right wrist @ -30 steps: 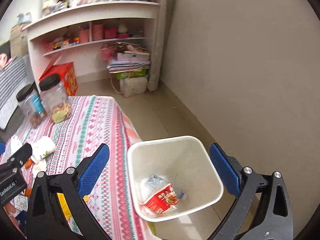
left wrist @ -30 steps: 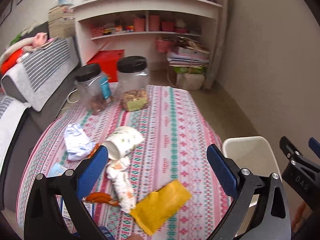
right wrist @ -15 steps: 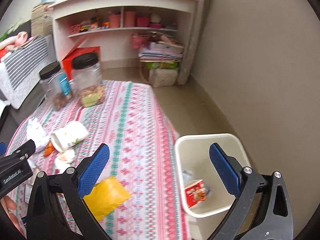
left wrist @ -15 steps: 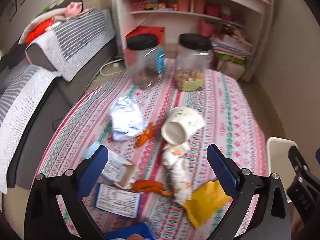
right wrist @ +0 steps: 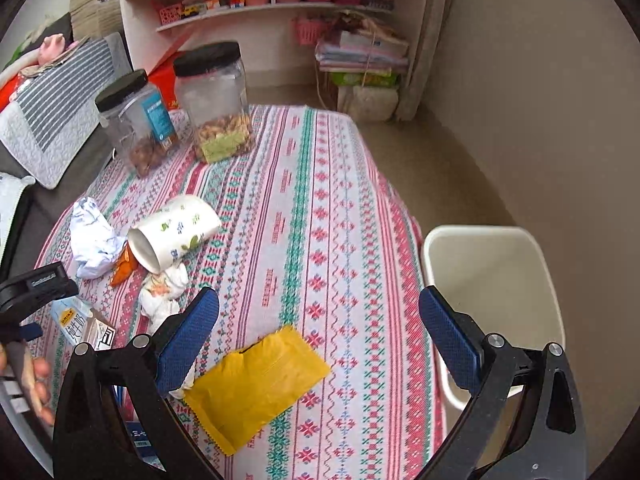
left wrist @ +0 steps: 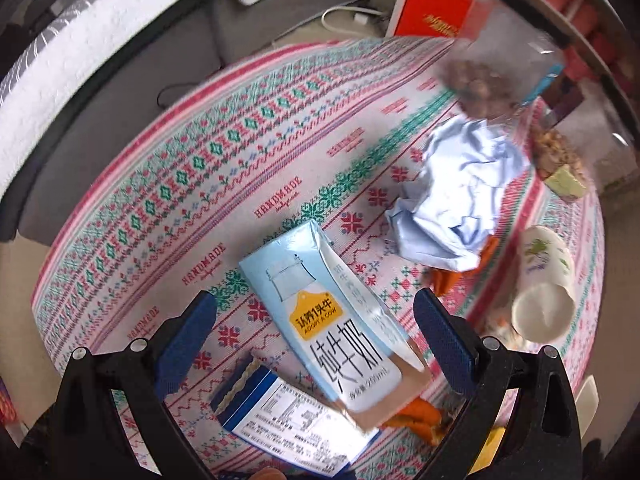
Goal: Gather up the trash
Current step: 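Grasp the milk carton with the left tool while the right tool grasps the tissue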
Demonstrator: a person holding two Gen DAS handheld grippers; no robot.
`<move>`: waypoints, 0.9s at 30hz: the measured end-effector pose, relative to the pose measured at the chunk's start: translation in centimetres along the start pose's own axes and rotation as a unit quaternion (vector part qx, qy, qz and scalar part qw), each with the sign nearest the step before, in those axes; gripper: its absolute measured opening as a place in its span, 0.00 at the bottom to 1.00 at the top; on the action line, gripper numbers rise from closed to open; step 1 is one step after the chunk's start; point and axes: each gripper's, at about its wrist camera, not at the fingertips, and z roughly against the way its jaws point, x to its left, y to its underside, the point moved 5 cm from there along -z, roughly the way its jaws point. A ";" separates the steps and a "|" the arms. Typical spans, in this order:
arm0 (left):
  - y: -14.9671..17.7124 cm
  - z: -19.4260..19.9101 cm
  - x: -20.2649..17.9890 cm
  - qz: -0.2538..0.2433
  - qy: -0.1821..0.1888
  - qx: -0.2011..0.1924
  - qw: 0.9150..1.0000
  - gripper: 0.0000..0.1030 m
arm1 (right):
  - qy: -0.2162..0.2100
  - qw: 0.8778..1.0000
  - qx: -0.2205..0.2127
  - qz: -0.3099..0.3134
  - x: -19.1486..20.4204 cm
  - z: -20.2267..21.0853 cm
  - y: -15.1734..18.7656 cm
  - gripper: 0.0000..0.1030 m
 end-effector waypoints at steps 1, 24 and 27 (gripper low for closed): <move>0.1 -0.5 -0.1 0.002 -0.001 0.007 1.000 0.93 | -0.001 1.000 0.007 -0.003 -0.1 -0.4 0.1 0.93; -0.1 7.8 0.7 -0.133 0.088 -0.078 0.984 0.58 | -0.087 0.982 0.124 0.113 11.5 -7.5 4.2 0.79; -0.3 8.0 0.4 -0.147 0.089 -0.080 0.982 0.58 | -0.093 0.978 0.143 0.117 12.1 -8.4 4.6 0.57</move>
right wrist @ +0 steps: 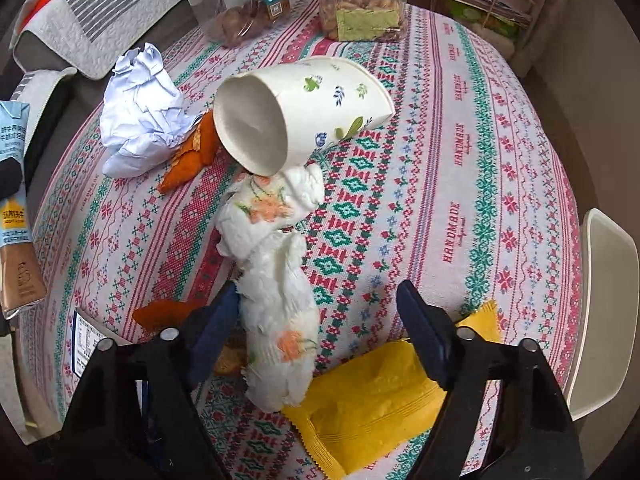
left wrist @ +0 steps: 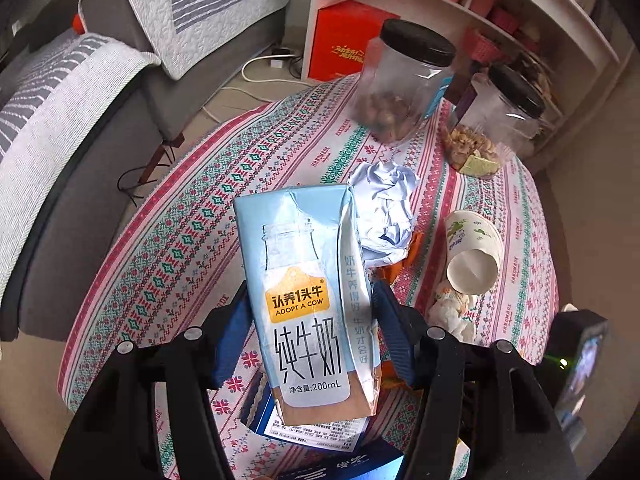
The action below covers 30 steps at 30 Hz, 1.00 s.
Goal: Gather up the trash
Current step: 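Grasp the milk carton with the left tool while the right tool grasps the tissue, then drop the tissue into the bin with the right tool while the left tool carries the milk carton there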
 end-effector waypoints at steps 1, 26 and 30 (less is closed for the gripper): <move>0.0 -0.1 0.0 -0.003 -0.001 -0.001 1.000 0.58 | -0.003 1.000 0.005 0.000 0.1 -0.3 0.1 0.51; 1.0 1.7 -5.3 -0.075 0.015 -0.053 0.996 0.58 | -0.048 0.991 -0.120 -0.041 -3.6 10.1 -1.4 0.31; 1.4 1.6 -7.0 -0.085 0.024 -0.055 0.995 0.58 | -0.036 0.988 -0.139 -0.050 -5.2 11.4 -1.1 0.31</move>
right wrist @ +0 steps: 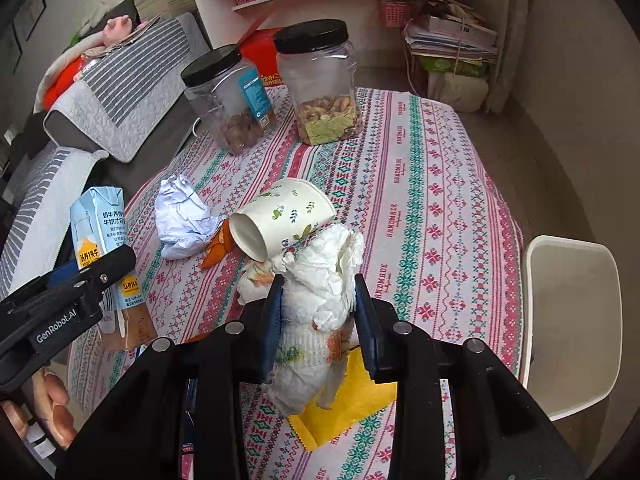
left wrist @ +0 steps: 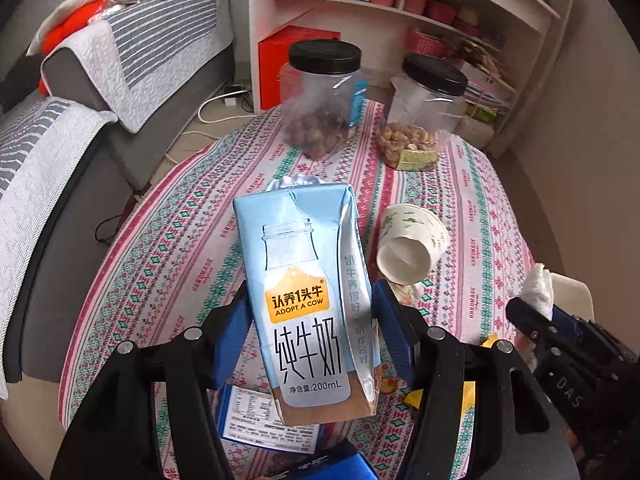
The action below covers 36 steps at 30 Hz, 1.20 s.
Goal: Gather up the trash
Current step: 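Drop the tissue into the bin with the right tool while the left tool carries the milk carton there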
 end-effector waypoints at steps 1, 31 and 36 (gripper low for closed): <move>0.1 0.0 -0.4 -0.002 0.002 -0.001 1.000 0.58 | 0.003 1.000 -0.004 -0.002 -0.4 0.3 -0.1 0.31; 2.7 -0.5 -13.5 -0.076 0.073 -0.002 0.994 0.58 | 0.157 0.969 -0.108 -0.157 -20.3 10.4 -0.2 0.47; 3.6 0.1 -17.6 -0.112 0.103 -0.011 0.988 0.58 | 0.194 0.946 -0.136 -0.223 -24.9 13.3 0.8 0.82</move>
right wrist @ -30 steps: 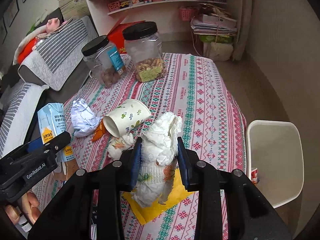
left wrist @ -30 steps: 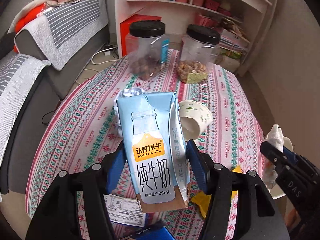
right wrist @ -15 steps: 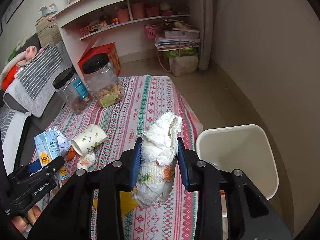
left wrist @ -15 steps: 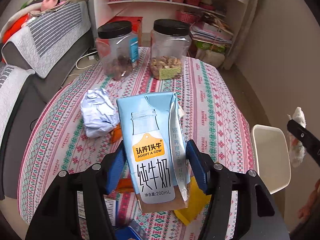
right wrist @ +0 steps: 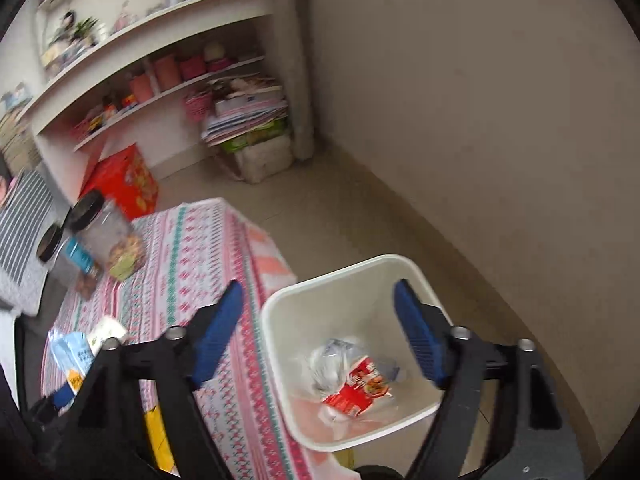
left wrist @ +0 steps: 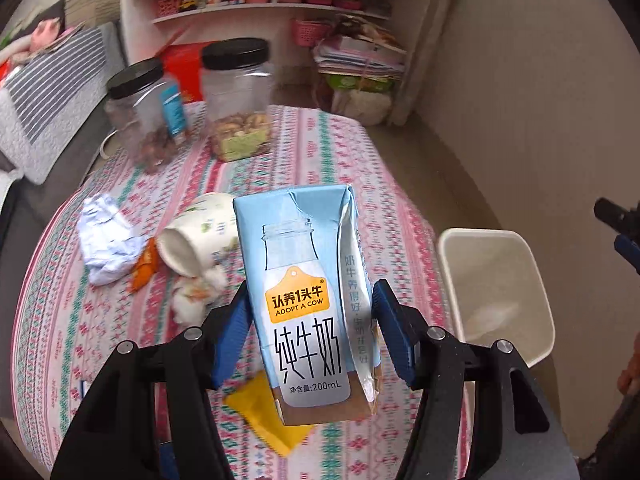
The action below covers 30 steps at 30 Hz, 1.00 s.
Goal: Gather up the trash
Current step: 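Drop the tissue into the bin with the right tool while the left tool carries the milk carton there, then open the left tool over the bin to release the milk carton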
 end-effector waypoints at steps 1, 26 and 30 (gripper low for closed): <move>0.0 -0.1 -1.1 -0.008 0.008 -0.001 1.000 0.58 | 0.004 1.000 -0.005 -0.012 -1.0 0.3 -0.3 0.85; -2.8 -2.2 -16.9 -0.062 0.076 0.005 0.995 0.79 | 0.013 0.992 -0.065 -0.106 -8.6 3.9 -2.9 0.91; -2.3 -1.8 -14.6 -0.062 0.051 0.002 0.997 0.79 | 0.007 0.995 -0.061 -0.084 -6.7 3.8 -2.4 0.93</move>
